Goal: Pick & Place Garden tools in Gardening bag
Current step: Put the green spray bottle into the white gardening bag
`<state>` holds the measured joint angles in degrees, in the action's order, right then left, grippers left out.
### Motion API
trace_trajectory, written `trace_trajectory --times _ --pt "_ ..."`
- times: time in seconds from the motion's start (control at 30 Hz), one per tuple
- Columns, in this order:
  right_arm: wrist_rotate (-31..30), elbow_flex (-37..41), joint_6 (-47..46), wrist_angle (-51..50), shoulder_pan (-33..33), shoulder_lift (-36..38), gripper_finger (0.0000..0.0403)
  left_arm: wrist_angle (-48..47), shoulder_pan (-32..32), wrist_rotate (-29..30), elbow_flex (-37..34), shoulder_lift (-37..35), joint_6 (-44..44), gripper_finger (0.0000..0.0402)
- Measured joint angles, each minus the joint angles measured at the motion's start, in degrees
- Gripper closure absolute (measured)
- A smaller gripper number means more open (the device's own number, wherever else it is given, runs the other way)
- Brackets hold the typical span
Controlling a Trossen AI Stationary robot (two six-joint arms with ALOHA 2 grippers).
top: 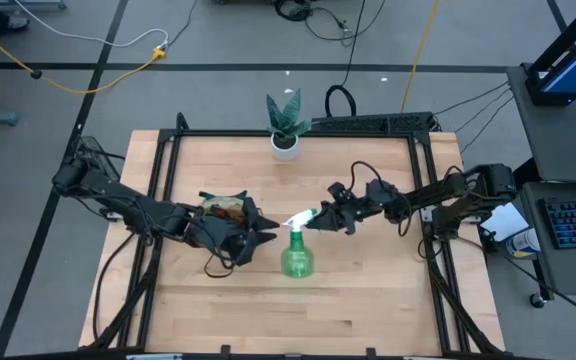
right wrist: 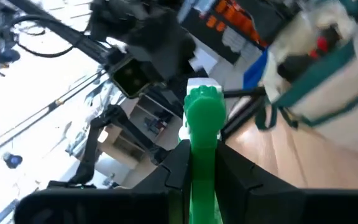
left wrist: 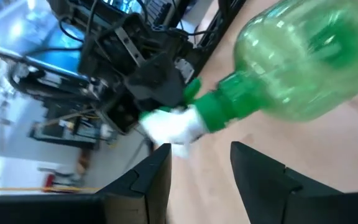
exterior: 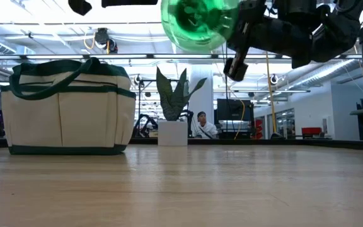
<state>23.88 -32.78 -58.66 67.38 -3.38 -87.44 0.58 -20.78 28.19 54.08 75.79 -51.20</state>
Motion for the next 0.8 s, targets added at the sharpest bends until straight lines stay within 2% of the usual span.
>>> trace_trajectory --times 0.33,0.6,0.8 --pt "-1.54 -0.45 -11.10 0.95 0.08 -0.01 0.0364 1.27 0.03 0.37 0.00 0.00 -14.19 0.0231" --pt "-1.40 -0.45 -11.45 1.75 1.27 0.00 0.0364 2.53 1.22 0.07 0.00 0.00 -22.88 0.0231" --pt "-2.85 -0.45 -11.10 1.53 2.84 0.00 0.0364 2.90 3.12 -4.41 0.00 0.17 -25.43 0.0232"
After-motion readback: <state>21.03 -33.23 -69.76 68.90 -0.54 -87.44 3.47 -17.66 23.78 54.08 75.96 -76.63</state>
